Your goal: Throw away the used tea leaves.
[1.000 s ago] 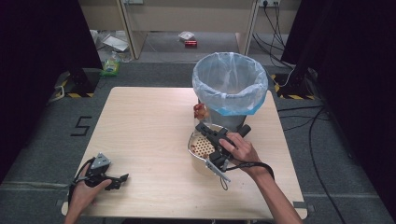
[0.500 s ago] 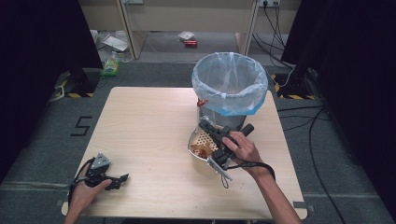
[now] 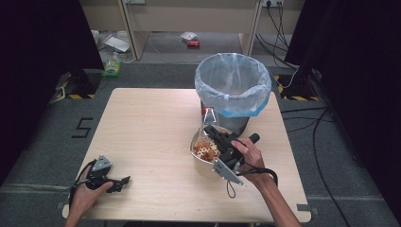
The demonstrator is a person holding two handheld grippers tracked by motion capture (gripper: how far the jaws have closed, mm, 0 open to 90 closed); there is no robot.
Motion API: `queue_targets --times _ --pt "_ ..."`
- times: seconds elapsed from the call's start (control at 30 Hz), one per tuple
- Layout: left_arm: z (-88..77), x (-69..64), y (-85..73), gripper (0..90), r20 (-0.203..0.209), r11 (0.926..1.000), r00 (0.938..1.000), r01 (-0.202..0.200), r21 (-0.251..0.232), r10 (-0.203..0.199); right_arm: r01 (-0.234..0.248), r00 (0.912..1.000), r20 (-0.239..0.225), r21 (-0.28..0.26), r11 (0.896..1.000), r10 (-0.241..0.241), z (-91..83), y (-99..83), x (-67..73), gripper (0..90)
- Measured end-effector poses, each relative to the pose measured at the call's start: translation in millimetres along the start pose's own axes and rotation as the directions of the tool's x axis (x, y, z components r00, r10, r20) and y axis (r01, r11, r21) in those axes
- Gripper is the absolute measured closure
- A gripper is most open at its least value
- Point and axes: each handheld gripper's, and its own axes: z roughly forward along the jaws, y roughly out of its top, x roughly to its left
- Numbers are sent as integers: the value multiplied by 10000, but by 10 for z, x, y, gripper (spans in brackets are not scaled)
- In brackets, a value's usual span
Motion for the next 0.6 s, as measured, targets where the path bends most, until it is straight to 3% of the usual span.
queue_targets --times 0.03,0.1,0.13,0.17,0.2,0.23,0.27,0.3,0.33,0.37,0.4,0.43,0.47,0.5,0.53,0.57,0.6 --pt "0 0 0 0 0 10000 10000 0 0 0 0 10000 0 0 10000 0 0 0 0 870" --pt "0 0 0 0 4 10000 10000 -4 4 4 -1146 9924 -435 208 9932 1154 11 -21 -20 868" --pt "0 0 0 0 3 10000 10000 -3 5 3 -2334 9685 -765 506 9711 2368 -1 -47 -53 866" --pt "0 0 0 0 3 10000 10000 -3 4 3 -2770 9559 -828 645 9587 2817 -5 -59 -67 866" --pt "0 0 0 0 3 10000 10000 -3 4 3 -2770 9559 -828 645 9587 2817 -5 -59 -67 866" --pt "0 0 0 0 3 10000 10000 -3 4 3 -3254 9396 -866 740 9427 3312 -20 -73 -92 866" --pt "0 0 0 0 4 10000 10000 -5 6 5 -4154 8997 -1065 899 9052 4234 -36 -101 -137 865" --pt "0 0 0 0 3 10000 10000 -2 4 2 -5035 8480 -1264 1116 8568 5148 -72 -136 -182 867" --pt "0 0 0 0 3 10000 10000 -2 4 2 -5035 8480 -1264 1116 8568 5148 -72 -136 -182 867" --pt "0 0 0 0 3 10000 10000 1 4 -1 -5486 8144 -1392 1319 8256 5634 -96 -159 -211 866" --pt "0 0 0 0 -1 10000 10000 2 3 -2 -5947 7755 -1521 1494 7899 6127 -114 -187 -238 866" --pt "0 0 0 0 2 10000 10000 -1 4 1 -6562 7177 -1506 1808 7327 6799 -171 -234 -287 867" --pt "0 0 0 0 2 10000 10000 -1 4 1 -6562 7177 -1506 1808 7327 6799 -171 -234 -287 867" --pt "0 0 0 0 1 10000 10000 -2 5 2 -6778 6959 -1521 1839 7119 7019 -186 -251 -303 867" --pt "0 0 0 0 8 10000 10000 -2 7 2 -7058 6645 -1489 1969 6805 7323 -209 -274 -327 867" --pt "0 0 0 0 4 10000 10000 0 6 0 -7247 6380 -1561 2096 6564 7541 -218 -290 -339 866" --pt "-1 0 0 0 4 10000 10000 -3 8 3 -7631 5840 -1530 2313 6034 7972 -244 -334 -368 867"
